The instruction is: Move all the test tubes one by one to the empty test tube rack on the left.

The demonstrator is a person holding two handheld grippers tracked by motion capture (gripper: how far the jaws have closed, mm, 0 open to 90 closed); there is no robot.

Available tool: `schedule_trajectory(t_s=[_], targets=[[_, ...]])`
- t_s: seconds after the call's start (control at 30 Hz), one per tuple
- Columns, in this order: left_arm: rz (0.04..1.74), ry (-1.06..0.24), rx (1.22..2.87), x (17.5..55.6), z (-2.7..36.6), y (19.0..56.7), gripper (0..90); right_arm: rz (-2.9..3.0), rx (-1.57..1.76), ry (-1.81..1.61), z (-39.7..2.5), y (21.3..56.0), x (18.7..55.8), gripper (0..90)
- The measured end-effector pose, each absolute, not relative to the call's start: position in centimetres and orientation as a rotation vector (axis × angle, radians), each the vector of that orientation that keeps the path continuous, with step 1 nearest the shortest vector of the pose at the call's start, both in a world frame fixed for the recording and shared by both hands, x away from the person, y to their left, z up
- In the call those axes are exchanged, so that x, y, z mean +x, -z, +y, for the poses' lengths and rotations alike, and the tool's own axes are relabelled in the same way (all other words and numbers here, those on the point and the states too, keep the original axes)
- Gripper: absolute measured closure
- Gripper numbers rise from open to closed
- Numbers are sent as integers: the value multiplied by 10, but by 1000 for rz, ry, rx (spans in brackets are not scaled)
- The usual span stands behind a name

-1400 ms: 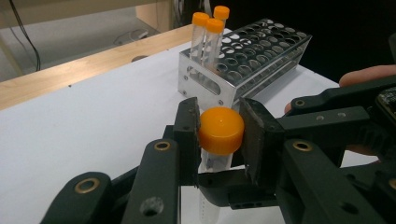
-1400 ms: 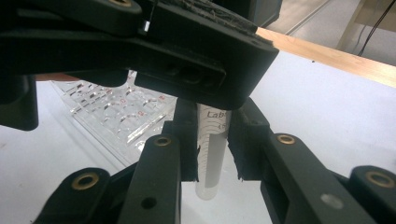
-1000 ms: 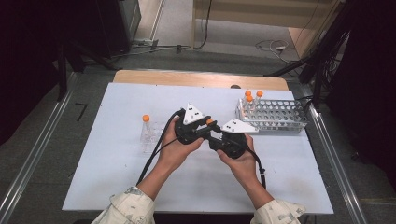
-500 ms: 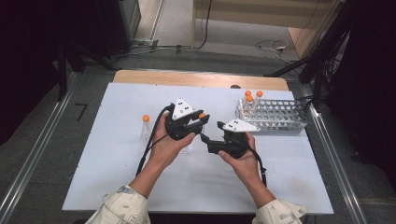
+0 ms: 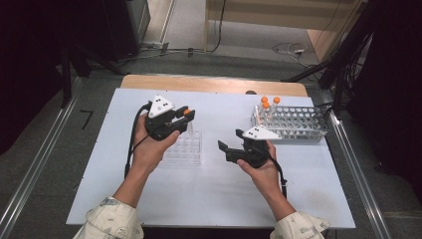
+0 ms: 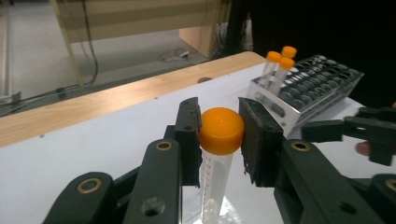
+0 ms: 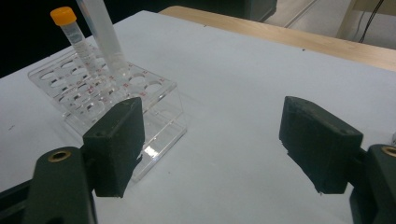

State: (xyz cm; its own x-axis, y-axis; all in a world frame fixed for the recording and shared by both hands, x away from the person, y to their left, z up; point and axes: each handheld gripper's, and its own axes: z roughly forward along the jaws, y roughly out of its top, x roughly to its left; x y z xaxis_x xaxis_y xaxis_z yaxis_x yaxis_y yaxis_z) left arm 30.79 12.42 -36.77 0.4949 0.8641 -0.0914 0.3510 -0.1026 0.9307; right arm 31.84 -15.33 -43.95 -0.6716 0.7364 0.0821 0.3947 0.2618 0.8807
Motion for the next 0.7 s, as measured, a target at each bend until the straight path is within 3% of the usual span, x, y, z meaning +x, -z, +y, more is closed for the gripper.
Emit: schedule_trajectory(t_s=[0.7], targets=[[1158, -711, 1653, 310, 169, 378, 709, 2192, 1034, -1376, -154, 439, 318, 210]])
